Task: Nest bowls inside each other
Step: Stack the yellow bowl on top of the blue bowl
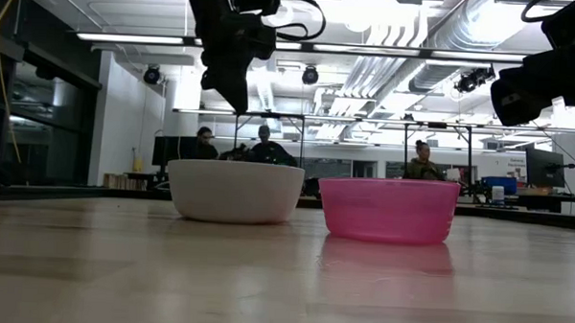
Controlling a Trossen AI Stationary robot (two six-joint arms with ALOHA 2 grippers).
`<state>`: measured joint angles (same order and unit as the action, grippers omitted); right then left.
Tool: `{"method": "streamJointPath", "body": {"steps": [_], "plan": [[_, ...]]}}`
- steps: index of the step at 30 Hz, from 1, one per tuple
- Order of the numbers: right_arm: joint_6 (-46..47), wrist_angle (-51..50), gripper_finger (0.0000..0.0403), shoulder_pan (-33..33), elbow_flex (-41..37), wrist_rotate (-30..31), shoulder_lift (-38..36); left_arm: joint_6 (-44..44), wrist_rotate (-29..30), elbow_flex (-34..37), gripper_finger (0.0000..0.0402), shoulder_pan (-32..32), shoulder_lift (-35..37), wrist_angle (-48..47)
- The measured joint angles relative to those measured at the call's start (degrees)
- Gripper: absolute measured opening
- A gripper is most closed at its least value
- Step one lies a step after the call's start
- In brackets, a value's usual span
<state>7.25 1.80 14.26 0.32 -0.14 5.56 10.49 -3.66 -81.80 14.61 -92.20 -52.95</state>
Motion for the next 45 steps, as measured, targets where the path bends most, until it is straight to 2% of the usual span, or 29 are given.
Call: {"method": "streamJointPath", "body": {"steps": [7, 20, 38, 45], "plan": [[0.0, 0.0, 0.0110, 0.0, 0.0, 0.0, 0.0, 0.3, -1.3, 2.7, 0.0055, 0.0, 3.9, 2.6], [0.0, 0.0, 0.0110, 0.0, 0.0, 0.0, 0.0, 3.1, -2.7, 19.9, 0.0055, 0.0, 17.4, 14.0], [0.0, 0.1, 0.0110, 0.0, 0.0, 0.0, 0.0, 6.3, -9.7, 56.3, 0.0053, 0.0, 41.1, 50.2], [0.0, 0.0, 0.0110, 0.0, 0.0, 0.0, 0.0, 5.9, -13.3, 67.3, 0.0010, 0.0, 47.0, 66.8]]}}
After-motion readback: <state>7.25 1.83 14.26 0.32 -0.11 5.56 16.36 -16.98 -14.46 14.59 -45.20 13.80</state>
